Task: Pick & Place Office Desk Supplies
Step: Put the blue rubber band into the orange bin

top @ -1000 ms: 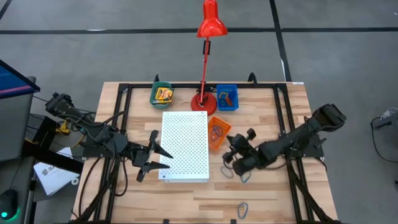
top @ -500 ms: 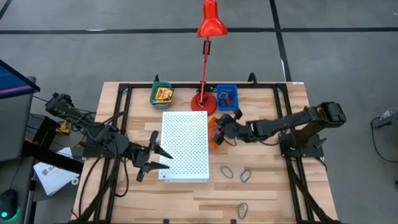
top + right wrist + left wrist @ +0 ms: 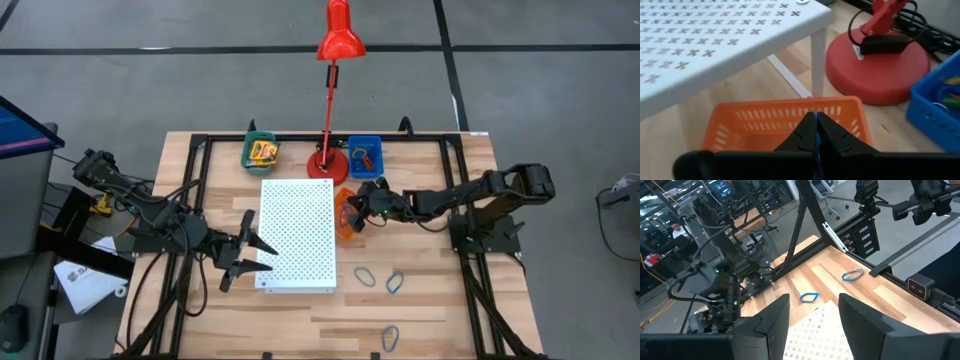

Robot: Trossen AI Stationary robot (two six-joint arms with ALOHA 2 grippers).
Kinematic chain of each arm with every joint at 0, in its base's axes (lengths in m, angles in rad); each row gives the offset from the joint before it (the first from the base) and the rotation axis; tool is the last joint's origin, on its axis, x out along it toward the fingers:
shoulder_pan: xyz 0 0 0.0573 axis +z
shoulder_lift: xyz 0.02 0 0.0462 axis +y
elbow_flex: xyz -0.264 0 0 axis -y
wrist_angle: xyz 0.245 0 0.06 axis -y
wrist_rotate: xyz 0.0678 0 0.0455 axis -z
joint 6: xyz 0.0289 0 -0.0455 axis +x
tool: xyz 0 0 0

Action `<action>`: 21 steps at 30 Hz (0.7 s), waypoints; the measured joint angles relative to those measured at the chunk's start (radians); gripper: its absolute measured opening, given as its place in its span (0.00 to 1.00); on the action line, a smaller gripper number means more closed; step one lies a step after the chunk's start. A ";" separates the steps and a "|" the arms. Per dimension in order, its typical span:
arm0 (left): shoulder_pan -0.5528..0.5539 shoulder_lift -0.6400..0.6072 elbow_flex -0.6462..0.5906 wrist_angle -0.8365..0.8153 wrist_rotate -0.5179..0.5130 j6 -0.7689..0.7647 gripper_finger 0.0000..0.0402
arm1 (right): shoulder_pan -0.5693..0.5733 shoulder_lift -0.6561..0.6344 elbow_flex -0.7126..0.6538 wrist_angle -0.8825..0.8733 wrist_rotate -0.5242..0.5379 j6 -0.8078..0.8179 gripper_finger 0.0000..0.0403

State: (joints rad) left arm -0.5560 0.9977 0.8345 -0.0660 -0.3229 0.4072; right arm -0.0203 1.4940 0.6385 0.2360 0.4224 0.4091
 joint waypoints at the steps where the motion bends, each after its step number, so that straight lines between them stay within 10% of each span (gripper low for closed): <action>1: 0.000 0.000 0.000 0.000 0.000 0.000 0.41 | 0.002 0.000 -0.005 0.009 0.000 0.000 0.00; 21: 0.000 0.000 0.000 0.003 0.001 0.000 0.41 | -0.002 0.000 -0.007 0.050 -0.004 -0.031 0.23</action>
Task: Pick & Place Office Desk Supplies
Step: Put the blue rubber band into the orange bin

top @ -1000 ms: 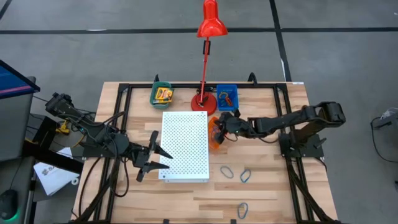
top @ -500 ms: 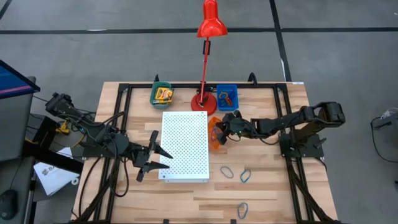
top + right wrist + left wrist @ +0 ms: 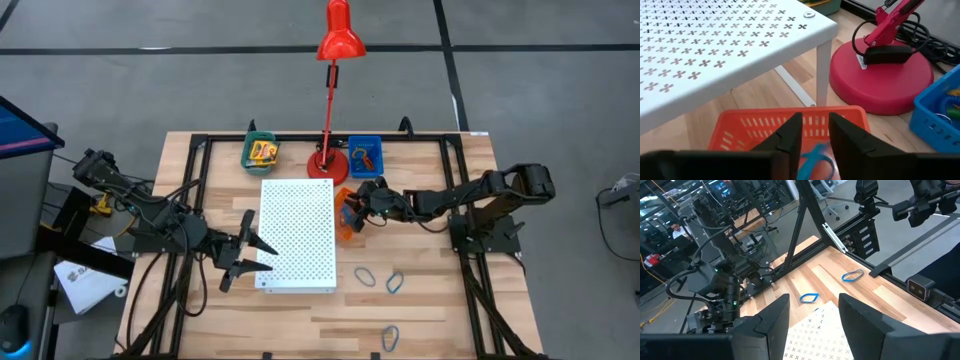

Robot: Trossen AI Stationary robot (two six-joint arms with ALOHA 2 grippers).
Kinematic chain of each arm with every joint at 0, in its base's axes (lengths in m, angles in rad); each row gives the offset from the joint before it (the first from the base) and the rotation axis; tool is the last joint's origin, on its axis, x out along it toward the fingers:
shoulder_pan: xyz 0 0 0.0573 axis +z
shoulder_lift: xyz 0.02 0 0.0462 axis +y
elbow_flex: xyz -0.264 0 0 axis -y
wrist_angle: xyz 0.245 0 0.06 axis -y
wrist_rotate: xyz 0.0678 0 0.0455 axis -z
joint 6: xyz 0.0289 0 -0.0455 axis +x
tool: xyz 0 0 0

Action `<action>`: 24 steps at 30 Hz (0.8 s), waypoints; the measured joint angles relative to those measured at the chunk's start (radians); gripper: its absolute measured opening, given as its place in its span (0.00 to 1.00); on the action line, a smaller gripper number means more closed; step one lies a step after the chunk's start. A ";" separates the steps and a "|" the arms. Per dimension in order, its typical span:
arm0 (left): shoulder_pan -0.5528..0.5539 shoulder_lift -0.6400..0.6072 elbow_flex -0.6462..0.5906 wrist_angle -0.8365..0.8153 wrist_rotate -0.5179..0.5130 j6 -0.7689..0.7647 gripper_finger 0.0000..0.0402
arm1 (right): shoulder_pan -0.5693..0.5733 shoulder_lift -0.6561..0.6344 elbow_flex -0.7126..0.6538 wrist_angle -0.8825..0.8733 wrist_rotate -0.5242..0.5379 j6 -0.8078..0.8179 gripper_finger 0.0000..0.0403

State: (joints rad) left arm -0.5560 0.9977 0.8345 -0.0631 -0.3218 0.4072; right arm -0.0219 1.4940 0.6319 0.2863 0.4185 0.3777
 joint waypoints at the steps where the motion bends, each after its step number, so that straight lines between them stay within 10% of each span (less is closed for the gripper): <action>1: 0.000 0.000 0.000 0.000 0.000 0.000 0.41 | 0.000 0.000 0.000 0.000 0.000 -0.001 0.25; 11: 0.000 0.000 0.000 -0.018 0.001 0.000 0.41 | 0.085 -0.002 0.000 -0.154 0.005 0.165 0.33; 24: 0.000 0.000 0.000 -0.008 0.004 -0.001 0.41 | 0.689 0.014 0.000 -0.366 0.432 0.824 0.35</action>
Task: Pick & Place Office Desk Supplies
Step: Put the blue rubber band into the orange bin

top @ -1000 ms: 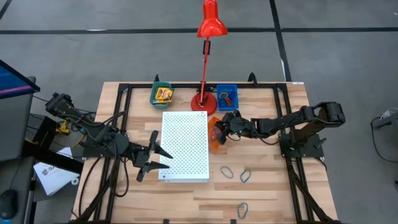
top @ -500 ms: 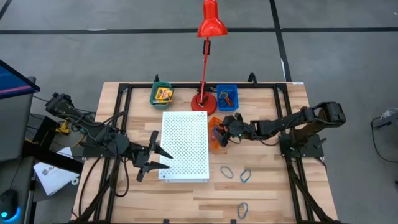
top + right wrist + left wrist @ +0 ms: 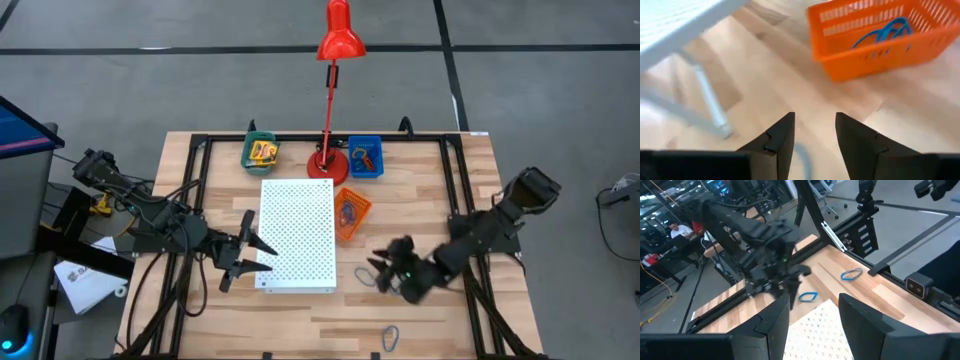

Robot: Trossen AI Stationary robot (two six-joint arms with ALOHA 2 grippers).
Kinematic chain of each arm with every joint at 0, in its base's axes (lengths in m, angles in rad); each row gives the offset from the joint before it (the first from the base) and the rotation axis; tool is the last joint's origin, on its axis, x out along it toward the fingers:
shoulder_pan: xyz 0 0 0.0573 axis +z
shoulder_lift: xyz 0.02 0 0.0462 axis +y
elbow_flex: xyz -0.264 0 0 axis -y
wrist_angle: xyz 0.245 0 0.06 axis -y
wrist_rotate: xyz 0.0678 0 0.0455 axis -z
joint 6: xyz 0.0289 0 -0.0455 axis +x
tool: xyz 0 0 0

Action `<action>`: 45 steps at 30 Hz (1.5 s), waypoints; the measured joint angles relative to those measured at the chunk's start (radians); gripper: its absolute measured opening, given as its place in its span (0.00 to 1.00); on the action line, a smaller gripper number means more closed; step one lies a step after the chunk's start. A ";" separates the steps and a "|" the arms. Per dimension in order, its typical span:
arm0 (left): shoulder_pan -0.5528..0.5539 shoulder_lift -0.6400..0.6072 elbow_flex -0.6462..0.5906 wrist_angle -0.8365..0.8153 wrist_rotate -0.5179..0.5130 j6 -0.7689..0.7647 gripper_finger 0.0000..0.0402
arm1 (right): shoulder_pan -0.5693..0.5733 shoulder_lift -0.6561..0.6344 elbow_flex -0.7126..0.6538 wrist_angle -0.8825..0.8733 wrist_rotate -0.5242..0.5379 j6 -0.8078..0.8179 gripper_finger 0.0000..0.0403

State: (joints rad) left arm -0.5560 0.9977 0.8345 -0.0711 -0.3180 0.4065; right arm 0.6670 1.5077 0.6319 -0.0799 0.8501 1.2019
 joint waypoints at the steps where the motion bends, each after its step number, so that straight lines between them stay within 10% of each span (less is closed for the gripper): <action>1: 0.000 0.000 0.000 0.005 0.000 0.000 0.41 | 0.039 0.009 0.000 -0.003 0.030 0.040 0.35; 17: 0.000 0.000 0.000 0.038 -0.005 0.000 0.41 | 0.254 0.390 0.081 -0.034 0.115 0.415 0.34; 29: 0.000 0.000 0.000 0.046 -0.004 0.000 0.41 | 0.293 0.288 0.258 -0.475 0.049 0.452 0.34; 45: 0.000 0.000 0.000 0.048 0.000 0.000 0.41 | 0.319 0.405 0.280 -0.524 -0.075 0.552 0.34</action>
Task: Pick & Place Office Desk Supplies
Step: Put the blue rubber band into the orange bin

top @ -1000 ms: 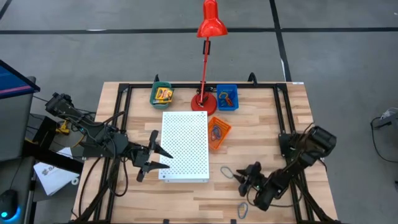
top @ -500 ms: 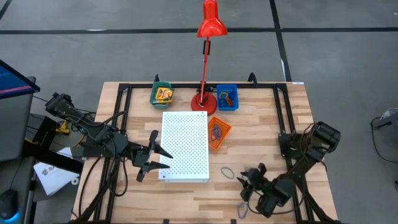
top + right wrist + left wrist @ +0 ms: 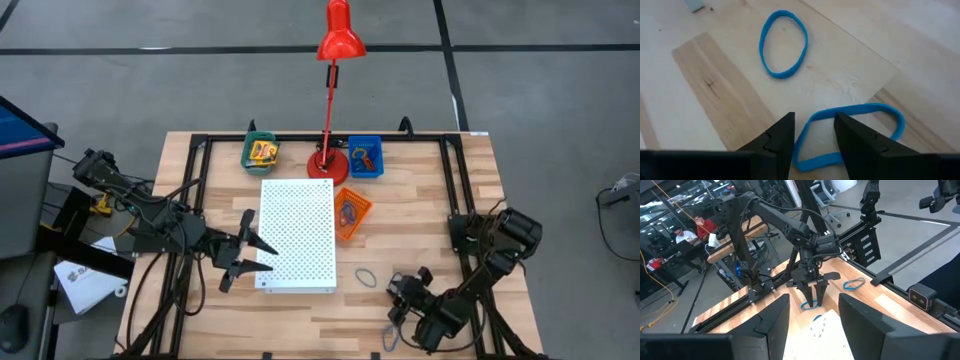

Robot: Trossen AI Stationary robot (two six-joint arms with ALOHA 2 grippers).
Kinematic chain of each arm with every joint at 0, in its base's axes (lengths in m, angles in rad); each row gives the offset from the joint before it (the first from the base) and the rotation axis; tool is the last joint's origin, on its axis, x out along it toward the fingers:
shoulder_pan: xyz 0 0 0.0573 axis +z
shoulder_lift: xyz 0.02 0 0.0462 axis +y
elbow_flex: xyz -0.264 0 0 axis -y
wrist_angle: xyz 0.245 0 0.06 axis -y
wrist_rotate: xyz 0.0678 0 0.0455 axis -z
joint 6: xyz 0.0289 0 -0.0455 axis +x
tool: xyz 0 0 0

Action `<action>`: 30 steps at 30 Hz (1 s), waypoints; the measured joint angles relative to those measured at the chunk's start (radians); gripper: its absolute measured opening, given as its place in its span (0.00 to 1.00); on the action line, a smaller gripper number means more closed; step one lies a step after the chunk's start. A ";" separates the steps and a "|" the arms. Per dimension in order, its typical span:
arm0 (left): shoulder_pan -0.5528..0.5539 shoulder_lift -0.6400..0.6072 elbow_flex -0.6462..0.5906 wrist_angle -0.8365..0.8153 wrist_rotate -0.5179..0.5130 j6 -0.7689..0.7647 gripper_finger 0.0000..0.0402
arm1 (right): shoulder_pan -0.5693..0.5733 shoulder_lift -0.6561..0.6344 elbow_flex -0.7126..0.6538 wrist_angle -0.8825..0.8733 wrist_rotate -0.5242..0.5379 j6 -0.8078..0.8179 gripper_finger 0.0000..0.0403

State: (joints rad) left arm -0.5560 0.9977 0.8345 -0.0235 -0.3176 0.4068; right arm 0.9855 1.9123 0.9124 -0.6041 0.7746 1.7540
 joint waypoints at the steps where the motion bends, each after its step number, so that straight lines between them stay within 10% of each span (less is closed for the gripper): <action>1: 0.000 0.000 0.000 0.002 0.000 0.000 0.41 | 0.000 0.003 0.004 -0.007 -0.001 0.001 0.34; 13: 0.000 0.000 0.000 0.005 -0.001 0.000 0.41 | 0.010 0.006 0.027 -0.075 -0.042 0.042 0.03; 30: 0.000 0.000 0.000 0.003 -0.005 0.000 0.41 | -0.099 0.008 0.306 -0.643 0.154 -0.060 0.00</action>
State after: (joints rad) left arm -0.5557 0.9977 0.8345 -0.0204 -0.3222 0.4072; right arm 0.8869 1.9202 1.2182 -1.2474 0.9290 1.6940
